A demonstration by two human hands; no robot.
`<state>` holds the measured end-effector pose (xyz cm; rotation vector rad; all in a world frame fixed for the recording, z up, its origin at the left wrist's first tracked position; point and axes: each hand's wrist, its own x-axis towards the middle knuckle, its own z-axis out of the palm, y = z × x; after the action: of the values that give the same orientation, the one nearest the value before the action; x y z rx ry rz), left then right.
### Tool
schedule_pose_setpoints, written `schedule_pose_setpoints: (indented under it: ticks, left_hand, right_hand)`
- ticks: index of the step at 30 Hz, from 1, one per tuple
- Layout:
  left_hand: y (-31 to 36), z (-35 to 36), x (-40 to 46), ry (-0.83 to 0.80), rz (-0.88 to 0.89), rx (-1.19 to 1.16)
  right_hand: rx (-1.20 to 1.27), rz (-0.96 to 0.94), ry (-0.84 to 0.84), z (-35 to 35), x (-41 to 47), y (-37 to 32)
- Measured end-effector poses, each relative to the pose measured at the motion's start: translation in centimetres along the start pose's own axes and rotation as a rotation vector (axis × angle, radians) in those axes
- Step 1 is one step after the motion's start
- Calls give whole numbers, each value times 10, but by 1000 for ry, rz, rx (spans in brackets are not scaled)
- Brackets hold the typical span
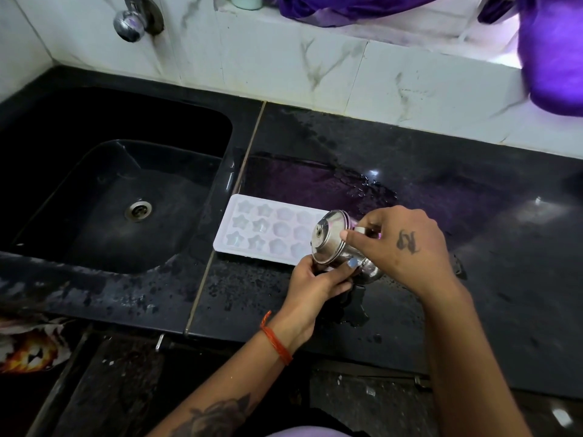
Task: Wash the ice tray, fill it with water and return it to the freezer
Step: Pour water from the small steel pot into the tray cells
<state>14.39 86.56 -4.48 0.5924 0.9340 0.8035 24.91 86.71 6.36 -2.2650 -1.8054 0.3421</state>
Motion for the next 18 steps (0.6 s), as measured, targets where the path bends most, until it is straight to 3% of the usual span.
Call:
schedule_pose_setpoints:
  ticks: [9, 18]
  left_hand:
    - [-1, 7, -2, 35, 19, -5]
    - [-8, 16, 3, 184, 124, 137]
  right_hand:
    - [20, -10, 9, -1, 2, 6]
    - [260, 34, 5, -6, 3, 26]
